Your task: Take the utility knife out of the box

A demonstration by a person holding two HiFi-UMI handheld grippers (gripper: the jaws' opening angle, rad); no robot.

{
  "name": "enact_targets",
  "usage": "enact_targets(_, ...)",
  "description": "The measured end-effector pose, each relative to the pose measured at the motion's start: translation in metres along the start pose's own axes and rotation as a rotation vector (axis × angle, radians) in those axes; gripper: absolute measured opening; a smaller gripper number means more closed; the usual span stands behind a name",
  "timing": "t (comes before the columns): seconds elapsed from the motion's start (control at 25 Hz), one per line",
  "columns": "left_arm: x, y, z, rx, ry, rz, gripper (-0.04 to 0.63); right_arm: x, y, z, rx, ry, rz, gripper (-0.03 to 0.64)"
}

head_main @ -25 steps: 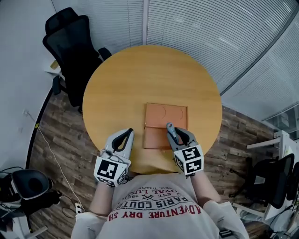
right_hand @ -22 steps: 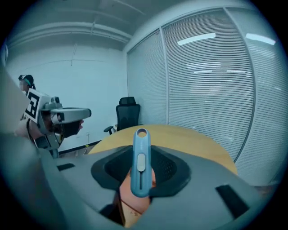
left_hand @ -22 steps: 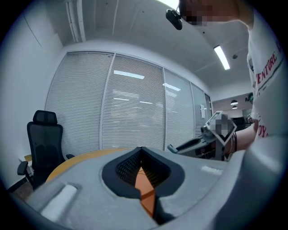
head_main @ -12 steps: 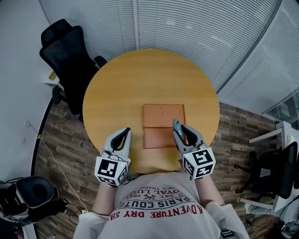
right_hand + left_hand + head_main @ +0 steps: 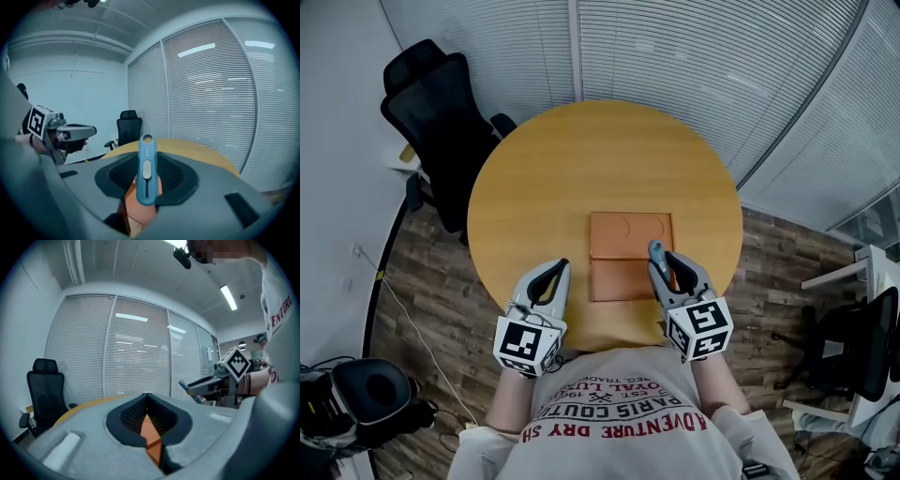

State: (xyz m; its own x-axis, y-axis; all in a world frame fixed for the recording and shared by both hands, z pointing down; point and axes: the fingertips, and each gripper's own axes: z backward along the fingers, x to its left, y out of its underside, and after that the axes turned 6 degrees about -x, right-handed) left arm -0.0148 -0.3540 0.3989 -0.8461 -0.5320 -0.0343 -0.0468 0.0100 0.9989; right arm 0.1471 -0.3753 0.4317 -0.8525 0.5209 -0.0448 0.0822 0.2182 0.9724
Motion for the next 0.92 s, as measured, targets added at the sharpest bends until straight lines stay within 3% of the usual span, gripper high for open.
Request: enact_targets(0.92, 0.008, -0.004, -0.002, 0.005, -0.018, -0.011, -0.005, 0.003, -0.001, -0.011, -0.001, -0.022, -0.019, 0.132)
